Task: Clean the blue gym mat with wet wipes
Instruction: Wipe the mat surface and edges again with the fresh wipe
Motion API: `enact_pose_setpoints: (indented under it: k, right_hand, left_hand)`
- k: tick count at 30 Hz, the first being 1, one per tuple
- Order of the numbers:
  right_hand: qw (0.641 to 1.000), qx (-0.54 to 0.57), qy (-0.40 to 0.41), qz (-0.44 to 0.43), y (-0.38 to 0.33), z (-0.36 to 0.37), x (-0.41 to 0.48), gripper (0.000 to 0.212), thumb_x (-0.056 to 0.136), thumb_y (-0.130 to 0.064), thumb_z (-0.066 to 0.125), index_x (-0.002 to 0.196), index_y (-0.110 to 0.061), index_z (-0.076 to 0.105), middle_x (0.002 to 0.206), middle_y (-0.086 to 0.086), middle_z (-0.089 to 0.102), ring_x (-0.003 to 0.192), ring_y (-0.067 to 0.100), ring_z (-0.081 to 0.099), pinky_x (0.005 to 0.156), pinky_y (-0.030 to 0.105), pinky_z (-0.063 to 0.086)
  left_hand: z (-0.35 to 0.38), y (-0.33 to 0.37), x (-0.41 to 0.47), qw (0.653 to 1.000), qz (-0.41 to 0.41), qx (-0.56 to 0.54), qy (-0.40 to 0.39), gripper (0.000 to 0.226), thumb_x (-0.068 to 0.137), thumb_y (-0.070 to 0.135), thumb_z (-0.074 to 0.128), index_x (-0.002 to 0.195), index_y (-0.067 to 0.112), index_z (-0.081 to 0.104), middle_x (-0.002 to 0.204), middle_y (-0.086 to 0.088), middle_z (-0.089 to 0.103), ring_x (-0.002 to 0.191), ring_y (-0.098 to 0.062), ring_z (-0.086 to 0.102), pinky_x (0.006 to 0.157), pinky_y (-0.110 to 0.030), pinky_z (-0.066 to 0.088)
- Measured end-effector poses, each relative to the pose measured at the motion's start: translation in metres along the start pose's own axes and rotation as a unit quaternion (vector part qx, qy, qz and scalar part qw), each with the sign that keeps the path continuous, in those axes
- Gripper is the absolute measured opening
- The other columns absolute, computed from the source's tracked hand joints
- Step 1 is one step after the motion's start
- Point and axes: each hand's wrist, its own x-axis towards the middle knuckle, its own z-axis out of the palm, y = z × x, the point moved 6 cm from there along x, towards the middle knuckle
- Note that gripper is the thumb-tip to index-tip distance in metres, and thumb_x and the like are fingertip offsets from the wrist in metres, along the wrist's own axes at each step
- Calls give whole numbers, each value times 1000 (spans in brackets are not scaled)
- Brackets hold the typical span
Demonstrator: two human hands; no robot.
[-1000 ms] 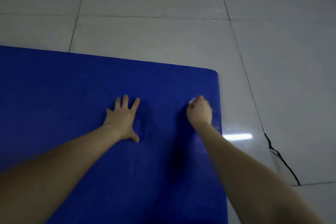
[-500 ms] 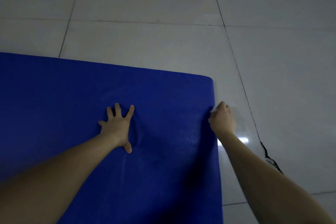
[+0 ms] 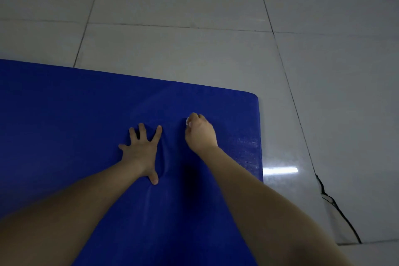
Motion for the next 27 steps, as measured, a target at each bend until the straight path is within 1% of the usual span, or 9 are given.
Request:
enact_pose_setpoints:
  k: [1,3,6,9,12,17,20,24,27]
  right_hand:
    - [1000,-14,-4,1,5,-3,3,7,99,-16,54,104,-11,54,103,8,60,81,24,60,63,36,47]
    - [998,-37,4,45,32,-19,7,22,92,-18,66,108,-10,52,105,6,58,86,25,62,63,33,42]
    - [987,-21,53,150,102,-61,1,20,95,-19,56,111,-8,50,109,9,62,90,31,63,68,36,45]
    - [968,-43,99,225,167,-97,-16,18,97,-22,49,108,-9,49,105,12,62,81,29,57,69,39,47]
    - [956,-36,121,265,189,-106,-22,13,97,-22,51,100,-9,50,99,13,63,75,26,55,64,37,47]
    - [966,-8,130,224,142,-84,0,16,98,-18,47,101,-4,52,101,15,63,80,28,57,66,36,43]
    - [990,-13,83,117,76,-51,23,21,101,-18,45,109,-4,59,106,11,63,88,24,60,71,32,47]
    - [999,12,33,-12,4,-13,33,16,101,-20,51,107,-7,59,109,9,58,85,22,58,70,31,47]
    - [999,-27,46,3,21,-24,36,25,105,-27,46,113,-6,57,113,12,57,88,25,60,71,35,50]
  left_hand:
    - [0,0,0,1000,0,0,-3,169,49,54,97,149,35,-38,158,-18,-35,150,-47,-19,113,-71,27]
    - [0,1,1,1000,-1,1,-9,170,48,54,97,148,35,-39,157,-19,-36,150,-47,-20,114,-72,26]
    - [0,1,2,1000,-5,-2,-13,172,47,53,98,147,35,-40,157,-18,-37,150,-47,-20,113,-72,25]
    - [1,1,3,1000,-5,-9,-5,173,44,53,99,148,36,-38,156,-17,-36,150,-46,-19,113,-72,25]
    - [1,0,4,1000,-3,-11,0,174,42,53,99,148,36,-38,156,-17,-36,150,-46,-19,113,-72,27]
    - [1,1,4,1000,-5,4,-3,174,43,55,99,148,34,-39,155,-18,-36,149,-47,-18,112,-72,27]
    - [1,1,4,1000,-1,7,-4,173,44,56,98,148,33,-38,156,-19,-34,150,-47,-17,112,-72,28]
    - [1,1,5,1000,-4,15,-7,172,46,57,97,149,32,-39,157,-20,-34,150,-48,-17,113,-71,29]
    - [0,1,4,1000,-2,12,-8,172,47,56,97,149,32,-39,157,-20,-34,149,-48,-18,113,-71,28]
